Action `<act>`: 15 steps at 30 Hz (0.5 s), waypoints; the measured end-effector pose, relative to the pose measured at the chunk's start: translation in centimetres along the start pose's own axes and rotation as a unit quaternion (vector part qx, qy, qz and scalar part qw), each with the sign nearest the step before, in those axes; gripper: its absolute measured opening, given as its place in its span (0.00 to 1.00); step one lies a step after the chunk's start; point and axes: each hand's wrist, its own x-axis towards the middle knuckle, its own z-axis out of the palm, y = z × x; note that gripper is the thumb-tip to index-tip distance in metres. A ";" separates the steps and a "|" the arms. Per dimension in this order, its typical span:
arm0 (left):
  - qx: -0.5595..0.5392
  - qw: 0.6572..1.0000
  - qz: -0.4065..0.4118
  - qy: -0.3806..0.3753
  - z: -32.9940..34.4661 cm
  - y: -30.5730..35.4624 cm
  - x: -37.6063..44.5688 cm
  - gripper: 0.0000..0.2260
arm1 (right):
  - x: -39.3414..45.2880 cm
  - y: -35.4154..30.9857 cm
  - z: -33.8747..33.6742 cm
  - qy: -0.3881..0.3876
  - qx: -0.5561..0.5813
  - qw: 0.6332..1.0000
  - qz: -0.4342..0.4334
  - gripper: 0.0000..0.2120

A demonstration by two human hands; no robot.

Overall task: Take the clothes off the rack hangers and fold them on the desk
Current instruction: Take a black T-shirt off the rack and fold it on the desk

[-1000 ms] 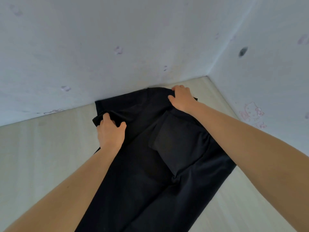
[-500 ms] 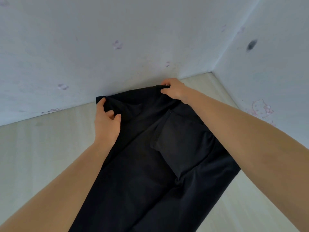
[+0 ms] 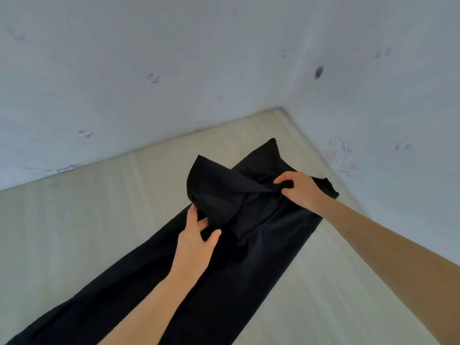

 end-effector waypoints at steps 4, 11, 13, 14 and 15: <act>-0.007 0.999 -0.038 -0.024 1.2 0.3 -0.2 0.31 | -1.1 -0.1 1.2 0.032 -0.053 0.998 0.021 0.23; -0.154 0.968 -0.179 0.082 0.9 2.0 2.6 0.18 | 0.4 -5.3 2.6 -0.009 -0.035 0.999 -0.033 0.27; -0.131 0.977 -0.146 0.088 0.6 2.5 2.6 0.08 | 1.2 -6.4 3.2 -0.033 -0.044 0.998 -0.021 0.27; -0.119 0.981 -0.121 0.089 0.4 2.9 2.4 0.06 | 1.7 -6.6 3.5 -0.046 -0.053 0.997 -0.014 0.25; -0.110 0.985 -0.095 0.090 0.2 3.2 2.1 0.06 | 1.9 -6.7 3.5 -0.056 -0.060 0.997 -0.012 0.21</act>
